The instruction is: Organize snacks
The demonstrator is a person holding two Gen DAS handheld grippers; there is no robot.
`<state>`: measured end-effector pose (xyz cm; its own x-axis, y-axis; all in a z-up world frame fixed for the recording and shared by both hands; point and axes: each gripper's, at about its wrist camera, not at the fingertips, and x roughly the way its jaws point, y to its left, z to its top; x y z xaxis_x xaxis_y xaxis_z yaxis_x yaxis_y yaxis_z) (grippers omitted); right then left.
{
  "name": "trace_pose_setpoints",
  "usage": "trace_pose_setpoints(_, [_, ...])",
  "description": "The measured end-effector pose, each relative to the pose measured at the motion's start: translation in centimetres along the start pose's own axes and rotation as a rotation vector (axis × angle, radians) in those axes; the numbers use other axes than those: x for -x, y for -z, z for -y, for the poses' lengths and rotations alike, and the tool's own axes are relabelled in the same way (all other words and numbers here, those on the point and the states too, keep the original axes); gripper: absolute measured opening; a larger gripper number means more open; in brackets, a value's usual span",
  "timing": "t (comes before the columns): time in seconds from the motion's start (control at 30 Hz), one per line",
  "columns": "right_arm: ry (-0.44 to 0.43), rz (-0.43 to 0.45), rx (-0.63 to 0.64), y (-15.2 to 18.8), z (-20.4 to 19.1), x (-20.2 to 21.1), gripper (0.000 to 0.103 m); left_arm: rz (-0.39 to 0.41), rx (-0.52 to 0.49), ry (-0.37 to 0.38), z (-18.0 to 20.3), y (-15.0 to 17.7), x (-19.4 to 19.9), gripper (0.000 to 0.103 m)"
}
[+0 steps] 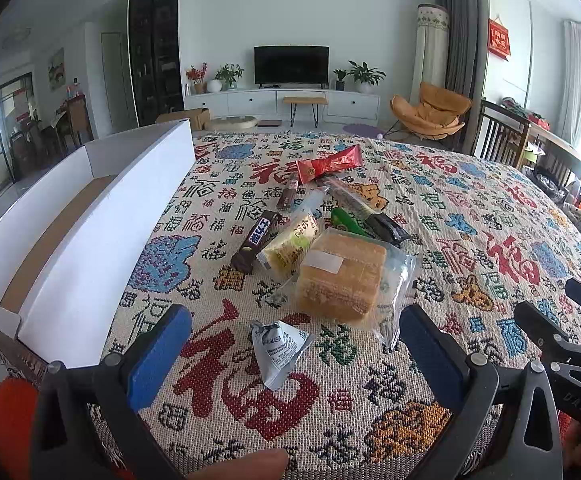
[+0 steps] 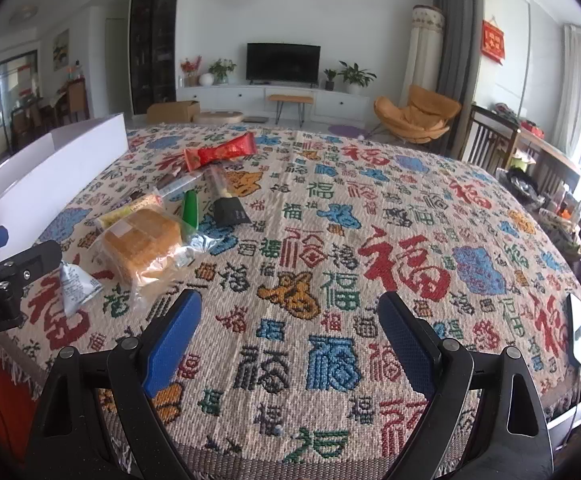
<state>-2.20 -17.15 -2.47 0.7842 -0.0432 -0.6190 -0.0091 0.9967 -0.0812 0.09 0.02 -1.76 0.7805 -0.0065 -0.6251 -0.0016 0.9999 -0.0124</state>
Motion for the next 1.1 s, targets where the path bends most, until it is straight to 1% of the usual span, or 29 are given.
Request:
trace_pose_setpoints(0.37, [-0.017,-0.034,-0.004,0.2,0.0,-0.5,0.092,-0.015,0.008,0.005,-0.2,0.1,0.0,0.103])
trace_pose_setpoints(0.53, [-0.03,-0.052,-0.003,0.4,-0.1,-0.9,0.092,-0.02,0.026,-0.001,-1.0,-0.3,-0.2,0.103])
trace_pose_setpoints(0.8, [-0.123,-0.147,0.005,1.4,-1.3,-2.4,0.092,-0.03,0.052,-0.013,-2.4,-0.5,-0.6,0.103])
trace_pose_setpoints(1.1, [-0.149,-0.2,0.014,2.0,-1.7,-3.1,0.092,-0.04,0.046,-0.012,-2.3,-0.4,-0.8,0.103])
